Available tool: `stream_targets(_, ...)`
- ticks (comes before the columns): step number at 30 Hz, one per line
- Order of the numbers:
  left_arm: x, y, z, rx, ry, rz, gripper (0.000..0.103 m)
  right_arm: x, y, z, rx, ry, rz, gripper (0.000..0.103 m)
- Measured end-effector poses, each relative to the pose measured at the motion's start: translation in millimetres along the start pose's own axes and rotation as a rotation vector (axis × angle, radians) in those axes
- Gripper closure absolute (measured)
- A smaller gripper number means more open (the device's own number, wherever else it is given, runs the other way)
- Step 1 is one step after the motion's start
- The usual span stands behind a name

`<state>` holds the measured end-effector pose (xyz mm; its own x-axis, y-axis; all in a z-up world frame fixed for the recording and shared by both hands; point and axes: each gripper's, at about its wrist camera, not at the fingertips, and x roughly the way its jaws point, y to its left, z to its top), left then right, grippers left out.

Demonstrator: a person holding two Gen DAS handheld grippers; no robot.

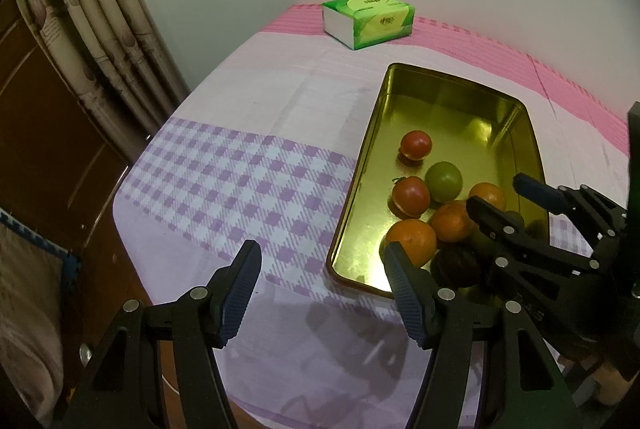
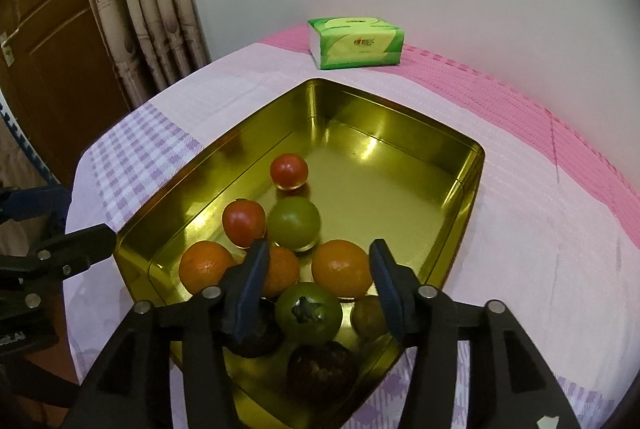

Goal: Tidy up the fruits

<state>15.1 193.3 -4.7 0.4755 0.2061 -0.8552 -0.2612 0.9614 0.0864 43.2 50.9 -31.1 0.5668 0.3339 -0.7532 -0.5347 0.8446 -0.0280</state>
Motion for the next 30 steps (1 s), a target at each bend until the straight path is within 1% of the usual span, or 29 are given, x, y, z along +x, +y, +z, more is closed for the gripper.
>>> stream_targets(1, 0, 0, 0, 0.001, -0.001, 0.000, 0.038, -2, -1, 0, 0.005, -0.003, -0.002, 0.050)
stream_targets(2, 0, -1, 0, 0.003, -0.001, -0.001, 0.038, -5, -2, 0, 0.009, -0.005, -0.003, 0.047)
stream_targets(3, 0, -1, -1, 0.005, 0.000, -0.002, 0.037, -7, -2, -1, 0.013, -0.007, -0.004, 0.040)
stream_targets(5, 0, -1, -1, 0.008, -0.001, -0.003, 0.036, -14, -4, -2, 0.028, -0.016, -0.013, 0.032)
stream_targets(7, 0, -2, -1, 0.013, 0.000, -0.008, 0.036, -21, -5, -4, 0.037, -0.025, -0.027, 0.028)
stream_targets(9, 0, -4, -2, 0.019, 0.004, -0.014, 0.036, -29, -6, -6, 0.039, -0.028, -0.051, 0.017)
stream_targets(10, 0, -4, -2, 0.023, 0.006, -0.019, 0.036, -32, -6, -7, 0.040, -0.028, -0.064, 0.015)
stream_targets(12, 0, -6, -3, 0.027, 0.009, -0.026, 0.036, -40, -6, -13, 0.043, -0.028, -0.089, 0.006)
stream_targets(14, -1, -9, -4, 0.036, 0.012, -0.030, 0.036, -46, -7, -21, 0.049, -0.025, -0.120, 0.004)
stream_targets(17, -4, -16, -7, 0.059, 0.002, -0.033, 0.036, -53, -10, -32, 0.086, -0.014, -0.142, 0.002)
stream_targets(23, -13, -23, -14, 0.087, -0.029, -0.029, 0.036, -61, -19, -57, 0.188, 0.029, -0.154, 0.002)
stream_targets(26, -16, -24, -16, 0.077, -0.019, -0.076, 0.036, -69, -21, -69, 0.211, 0.045, -0.163, 0.002)
stream_targets(30, -19, -24, -23, 0.076, -0.003, -0.087, 0.036, -80, -19, -79, 0.214, 0.049, -0.188, 0.002)
